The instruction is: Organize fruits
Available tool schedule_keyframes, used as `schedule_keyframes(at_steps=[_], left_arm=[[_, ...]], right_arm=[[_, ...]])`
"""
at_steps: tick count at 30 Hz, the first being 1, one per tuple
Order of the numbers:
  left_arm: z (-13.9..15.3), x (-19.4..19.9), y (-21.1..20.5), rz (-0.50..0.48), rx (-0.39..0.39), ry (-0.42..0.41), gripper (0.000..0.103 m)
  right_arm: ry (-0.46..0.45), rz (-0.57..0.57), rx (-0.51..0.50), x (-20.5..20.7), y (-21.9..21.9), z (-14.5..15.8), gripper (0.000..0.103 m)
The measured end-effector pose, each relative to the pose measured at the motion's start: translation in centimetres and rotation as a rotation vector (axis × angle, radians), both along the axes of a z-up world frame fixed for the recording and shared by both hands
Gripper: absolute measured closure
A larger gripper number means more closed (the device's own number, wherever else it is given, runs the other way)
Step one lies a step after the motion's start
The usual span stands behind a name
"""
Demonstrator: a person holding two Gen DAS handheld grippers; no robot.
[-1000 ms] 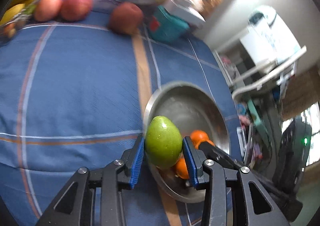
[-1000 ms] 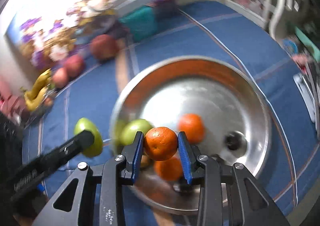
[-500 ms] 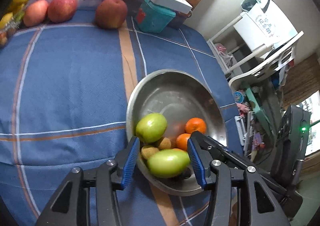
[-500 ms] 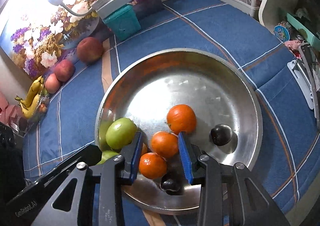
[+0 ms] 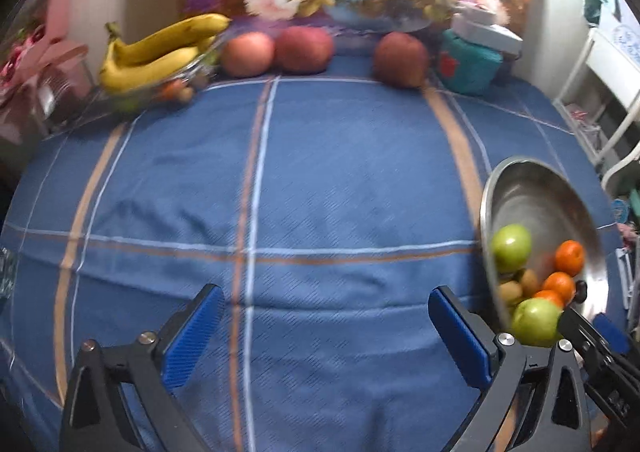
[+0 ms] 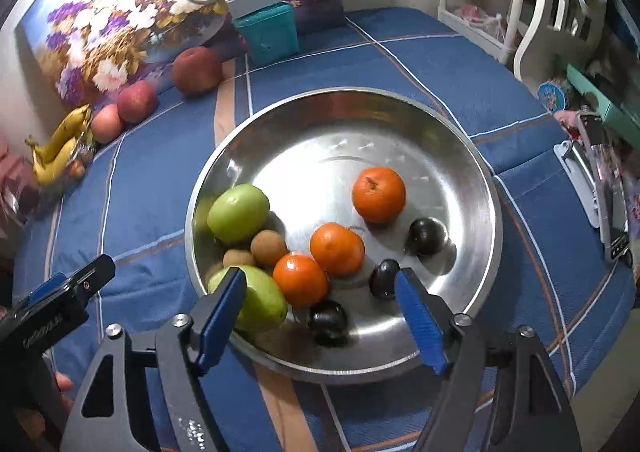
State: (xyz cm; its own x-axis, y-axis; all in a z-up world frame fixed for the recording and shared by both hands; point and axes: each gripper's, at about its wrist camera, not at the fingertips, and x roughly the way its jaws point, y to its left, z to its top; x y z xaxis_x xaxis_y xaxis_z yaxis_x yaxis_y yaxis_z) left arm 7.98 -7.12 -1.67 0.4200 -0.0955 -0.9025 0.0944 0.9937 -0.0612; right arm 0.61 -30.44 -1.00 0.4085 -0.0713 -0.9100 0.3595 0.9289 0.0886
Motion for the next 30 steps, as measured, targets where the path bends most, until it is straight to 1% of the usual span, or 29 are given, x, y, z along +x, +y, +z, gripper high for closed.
schedule_keyframes(at_steps=[1,2,7,9,11,13,17,22,27,30], left_arm=[[-0.1,-0.3,0.3,0.004,0.010,0.002,0.000],[-0.1,-0.5,0.4,0.005,0.017,0.005,0.000],[0.1,-2.3,1.4,0.007,0.040,0.027,0.000],[0.4,-3.0,1.7,0.024,0.074,0.027,0.000],[0.8,-3.6,1.8,0.031,0.104,0.017,0.000],[1.4,-4.8,2.1,0.034,0.115,-0.008,0.000],[2.2,-6.1,2.5,0.055,0.145,-0.018,0.000],[2.8,-6.6,3.2,0.095,0.138,-0.006,0.000],[2.9,-6.9,3.0,0.090,0.152,-0.009,0.000],[2.7,-7.0,2.8,0.096,0.166,0.012,0.000]], right_arm=[[-0.002,0.011,0.000,-0.3,0.2,0.0,0.011],[-0.004,0.018,0.003,-0.7,0.5,-0.1,0.007],[-0.024,0.051,-0.008,-2.3,1.6,0.0,0.007],[-0.033,0.061,-0.010,-2.7,2.0,0.2,0.007],[-0.042,0.071,-0.006,-3.2,2.4,0.4,0.006],[-0.046,0.082,-0.011,-3.4,2.7,0.6,0.006],[-0.061,0.095,-0.028,-3.7,3.4,1.2,0.006],[-0.075,0.118,-0.040,-3.7,4.0,1.7,0.006],[-0.062,0.134,-0.049,-3.5,4.4,1.4,0.006],[-0.055,0.154,-0.061,-3.4,4.9,1.4,0.006]])
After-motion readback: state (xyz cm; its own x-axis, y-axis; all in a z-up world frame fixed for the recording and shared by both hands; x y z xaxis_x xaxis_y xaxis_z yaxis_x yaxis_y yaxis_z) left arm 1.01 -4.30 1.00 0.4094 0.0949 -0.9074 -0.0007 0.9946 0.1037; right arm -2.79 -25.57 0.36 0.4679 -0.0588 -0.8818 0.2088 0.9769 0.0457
